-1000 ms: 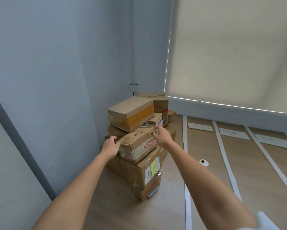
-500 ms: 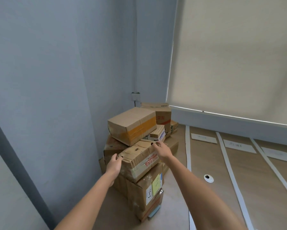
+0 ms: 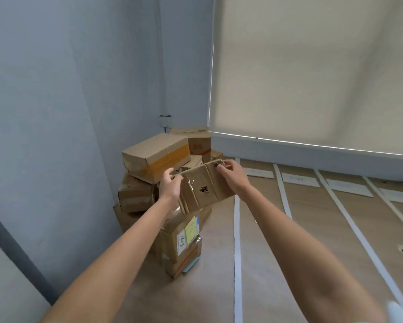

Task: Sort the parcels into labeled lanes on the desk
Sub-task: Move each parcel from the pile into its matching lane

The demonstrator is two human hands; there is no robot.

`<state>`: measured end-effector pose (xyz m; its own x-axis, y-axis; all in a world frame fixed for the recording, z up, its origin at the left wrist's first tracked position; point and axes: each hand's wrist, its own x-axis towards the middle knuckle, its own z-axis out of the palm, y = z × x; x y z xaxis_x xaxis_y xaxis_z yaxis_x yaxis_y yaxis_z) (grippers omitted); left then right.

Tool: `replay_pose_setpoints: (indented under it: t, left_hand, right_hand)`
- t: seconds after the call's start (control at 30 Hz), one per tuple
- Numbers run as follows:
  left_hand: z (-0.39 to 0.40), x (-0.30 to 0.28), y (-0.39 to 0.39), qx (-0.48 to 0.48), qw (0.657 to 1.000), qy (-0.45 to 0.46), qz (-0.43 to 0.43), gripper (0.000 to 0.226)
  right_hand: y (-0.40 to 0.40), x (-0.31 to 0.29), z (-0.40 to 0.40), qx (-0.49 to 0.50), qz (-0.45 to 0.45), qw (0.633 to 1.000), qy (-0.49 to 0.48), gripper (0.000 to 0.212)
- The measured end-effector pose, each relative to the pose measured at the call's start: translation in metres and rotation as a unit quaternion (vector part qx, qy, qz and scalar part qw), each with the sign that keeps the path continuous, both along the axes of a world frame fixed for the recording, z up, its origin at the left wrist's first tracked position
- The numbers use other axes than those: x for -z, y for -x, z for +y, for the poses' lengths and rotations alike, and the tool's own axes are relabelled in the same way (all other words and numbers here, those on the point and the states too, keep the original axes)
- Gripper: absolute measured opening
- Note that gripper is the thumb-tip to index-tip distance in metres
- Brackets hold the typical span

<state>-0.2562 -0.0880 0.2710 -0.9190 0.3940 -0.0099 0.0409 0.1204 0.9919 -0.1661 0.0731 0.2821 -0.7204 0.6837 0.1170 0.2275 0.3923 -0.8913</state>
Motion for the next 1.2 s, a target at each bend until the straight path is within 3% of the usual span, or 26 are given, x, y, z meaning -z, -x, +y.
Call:
replay_pose_setpoints:
  t: [0.13, 0.23, 0.37, 0.47, 0.57, 0.73, 0.87, 0.97, 1.07, 1.2]
  left_hand:
    - [0.032, -0.017, -0.030, -0.021, 0.996, -0.079, 0.025, 0.026]
    - [0.054, -0.020, -0.052, -0.016, 0.994, -0.108, 0.006, 0.029]
    - [0.072, -0.006, -0.074, 0.006, 1.000, -0.007, 0.027, 0.050]
    - [0.076, 0.010, -0.082, 0.056, 0.997, 0.042, 0.020, 0.053]
    - [0.076, 0.025, -0.089, 0.089, 0.995, 0.035, 0.008, 0.053]
    - [0.079, 0.041, -0.095, 0.087, 0.993, -0.025, -0.073, 0.027]
    - [0.074, 0.056, -0.089, 0.117, 0.990, -0.006, -0.073, 0.049]
    - [0.071, 0.066, -0.088, 0.173, 0.984, -0.002, -0.047, 0.062]
    - [0.074, 0.068, -0.092, 0.201, 0.979, -0.019, -0.042, 0.058]
    - [0.085, 0.069, -0.101, 0.229, 0.973, -0.005, -0.035, 0.031]
  right_hand:
    - [-0.048, -0.003, 0.021, 0.049, 0.052, 0.996, 0.046, 0.049]
    - [-0.080, -0.001, 0.031, 0.084, 0.068, 0.991, 0.082, 0.048]
    - [-0.110, 0.006, 0.035, 0.140, 0.070, 0.986, 0.059, 0.029]
    - [-0.125, 0.015, 0.034, 0.157, 0.053, 0.986, 0.033, 0.032]
    - [-0.136, 0.027, 0.033, 0.175, 0.056, 0.979, 0.086, 0.035]
    - [-0.149, 0.043, 0.030, 0.208, 0.055, 0.969, 0.118, 0.056]
    - [-0.166, 0.051, 0.032, 0.151, 0.036, 0.975, 0.161, 0.086]
    - [-0.176, 0.054, 0.030, 0.106, 0.002, 0.981, 0.160, 0.097]
    - [-0.180, 0.062, 0.023, 0.095, -0.021, 0.987, 0.125, 0.085]
    - [-0.179, 0.073, 0.018, 0.152, 0.044, 0.977, 0.144, 0.040]
